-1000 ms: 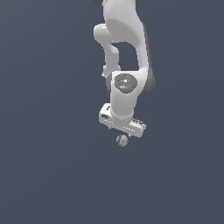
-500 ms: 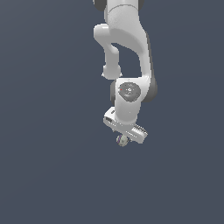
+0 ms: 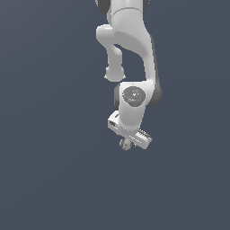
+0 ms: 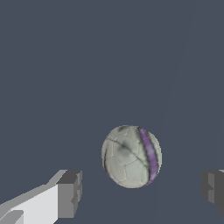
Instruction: Pick up the object and move it to a goal position.
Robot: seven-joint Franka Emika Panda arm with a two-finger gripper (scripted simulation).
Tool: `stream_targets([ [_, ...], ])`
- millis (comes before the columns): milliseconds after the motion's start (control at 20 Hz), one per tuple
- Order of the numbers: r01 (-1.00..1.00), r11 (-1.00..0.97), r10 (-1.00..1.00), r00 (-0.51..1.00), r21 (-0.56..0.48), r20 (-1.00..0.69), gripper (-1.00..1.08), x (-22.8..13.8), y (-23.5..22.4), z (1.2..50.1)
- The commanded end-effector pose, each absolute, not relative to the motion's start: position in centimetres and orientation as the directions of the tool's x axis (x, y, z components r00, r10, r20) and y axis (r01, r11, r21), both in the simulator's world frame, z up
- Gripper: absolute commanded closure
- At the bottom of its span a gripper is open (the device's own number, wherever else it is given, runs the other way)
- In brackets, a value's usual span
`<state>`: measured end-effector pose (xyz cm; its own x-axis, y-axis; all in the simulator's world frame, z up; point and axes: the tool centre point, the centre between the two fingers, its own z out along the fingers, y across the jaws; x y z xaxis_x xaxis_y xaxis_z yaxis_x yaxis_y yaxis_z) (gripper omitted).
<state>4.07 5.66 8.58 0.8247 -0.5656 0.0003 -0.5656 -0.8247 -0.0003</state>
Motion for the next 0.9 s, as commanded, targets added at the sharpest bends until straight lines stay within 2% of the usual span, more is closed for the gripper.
stream_targets([
  [0,-0.566,-0.824,-0.566,0.824,0.000,0.000,-0.92,4.0,5.6,8.1],
  [400,-0.569,-0.822,-0.569,0.822,0.000,0.000,-0.92,3.9,5.6,4.2],
  [650,-0.569,-0.822,-0.569,0.822,0.000,0.000,-0.92,4.1,5.7,3.7],
  [700,-0.569,-0.822,-0.569,0.822,0.000,0.000,1.08,4.1,5.7,3.7],
  [850,-0.569,-0.822,-0.569,0.822,0.000,0.000,1.08,4.1,5.7,3.7],
])
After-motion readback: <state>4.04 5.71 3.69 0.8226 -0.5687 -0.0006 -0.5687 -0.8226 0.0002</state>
